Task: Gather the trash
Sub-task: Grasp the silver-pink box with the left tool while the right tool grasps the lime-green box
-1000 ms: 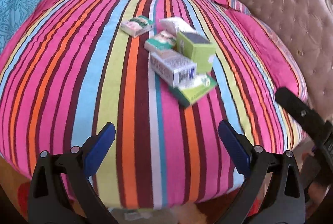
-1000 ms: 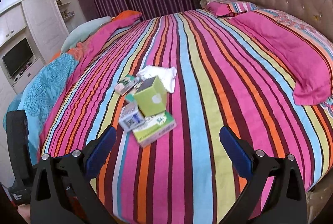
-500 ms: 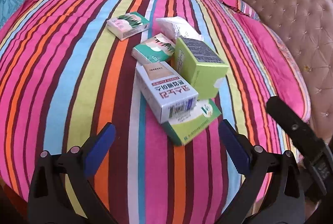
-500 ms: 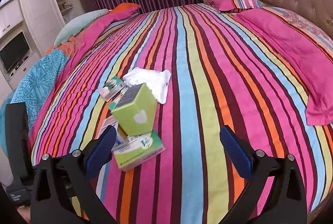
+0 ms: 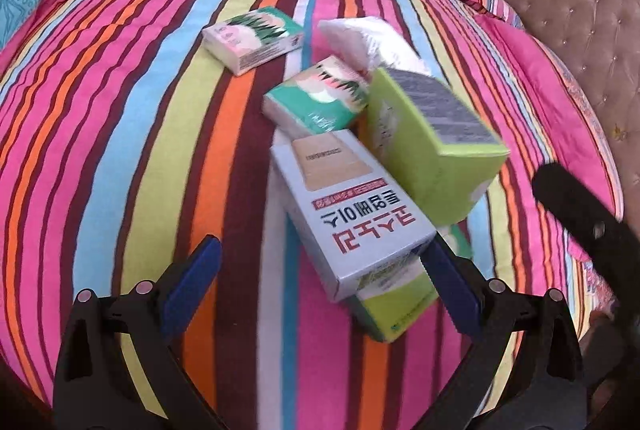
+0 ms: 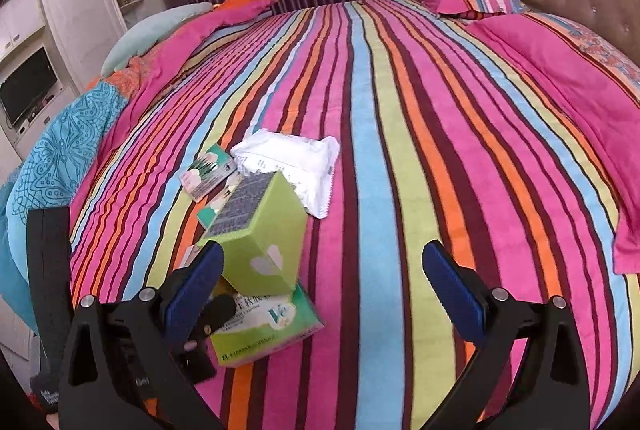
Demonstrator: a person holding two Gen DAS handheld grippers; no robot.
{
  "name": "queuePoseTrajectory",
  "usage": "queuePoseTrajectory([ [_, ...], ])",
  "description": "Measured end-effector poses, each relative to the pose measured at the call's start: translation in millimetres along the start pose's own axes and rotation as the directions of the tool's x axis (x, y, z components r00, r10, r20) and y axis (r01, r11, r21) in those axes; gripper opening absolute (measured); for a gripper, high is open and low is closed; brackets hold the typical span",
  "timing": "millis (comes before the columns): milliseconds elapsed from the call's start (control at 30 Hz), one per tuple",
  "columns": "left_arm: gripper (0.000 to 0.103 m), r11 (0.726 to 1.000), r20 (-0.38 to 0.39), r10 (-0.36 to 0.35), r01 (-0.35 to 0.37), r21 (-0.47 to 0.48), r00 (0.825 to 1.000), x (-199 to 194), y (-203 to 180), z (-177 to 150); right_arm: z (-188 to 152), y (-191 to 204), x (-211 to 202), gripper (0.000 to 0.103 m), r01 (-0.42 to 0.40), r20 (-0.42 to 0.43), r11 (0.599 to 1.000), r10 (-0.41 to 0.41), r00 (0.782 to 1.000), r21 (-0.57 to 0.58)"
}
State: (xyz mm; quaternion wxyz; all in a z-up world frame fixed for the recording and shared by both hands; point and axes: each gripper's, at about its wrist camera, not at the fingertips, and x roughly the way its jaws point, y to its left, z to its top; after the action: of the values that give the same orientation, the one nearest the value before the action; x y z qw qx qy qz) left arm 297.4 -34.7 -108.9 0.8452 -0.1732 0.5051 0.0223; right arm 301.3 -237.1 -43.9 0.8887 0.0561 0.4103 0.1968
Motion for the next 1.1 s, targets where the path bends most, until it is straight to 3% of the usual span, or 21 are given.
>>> queuePoseTrajectory([
  [233,0.096,0.999,0.021,0.018,-0.019,0.036,1.000,-8,18,2,-1,24,13,0.095,-0.005,-0.004,0.998,0.005,1.000,-0.064],
  [600,0.096,0.999,0.000,0.018,-0.018,0.029,1.000,7,34,12,0,46,43,0.095,0.088,-0.035,0.983,-0.095,0.995,-0.160],
  [800,0.095,0.998,0.021,0.034,-0.035,0.044,0.999,11,33,9,4,45,59,0.094,0.101,-0.065,0.983,-0.112,0.992,-0.156],
  [867,0.084,0.996,0.029,0.057,-0.059,0.061,0.998,11,33,10,5,45,64,0.094,0.092,-0.082,0.984,-0.106,0.991,-0.153],
  [900,0.080,0.995,0.032,0.072,-0.074,0.069,0.997,11,34,10,5,46,67,0.089,0.087,-0.091,0.985,-0.101,0.991,-0.152],
  [933,0.071,0.993,0.035,0.083,-0.085,0.077,0.996,11,35,11,5,45,69,0.069,0.075,-0.105,0.986,-0.091,0.990,-0.148],
  [1000,0.056,0.991,0.036,0.096,-0.099,0.093,0.995,8,40,12,4,42,72,0.050,0.042,-0.135,0.991,-0.059,0.989,-0.123],
  [1067,0.035,0.993,0.034,0.081,-0.083,0.086,0.996,5,49,14,3,37,69,0.050,0.027,-0.143,0.996,-0.039,0.989,-0.083],
  [1100,0.034,0.996,0.029,0.057,-0.059,0.074,0.998,3,54,15,3,35,66,0.050,0.022,-0.142,0.997,-0.031,0.989,-0.069],
])
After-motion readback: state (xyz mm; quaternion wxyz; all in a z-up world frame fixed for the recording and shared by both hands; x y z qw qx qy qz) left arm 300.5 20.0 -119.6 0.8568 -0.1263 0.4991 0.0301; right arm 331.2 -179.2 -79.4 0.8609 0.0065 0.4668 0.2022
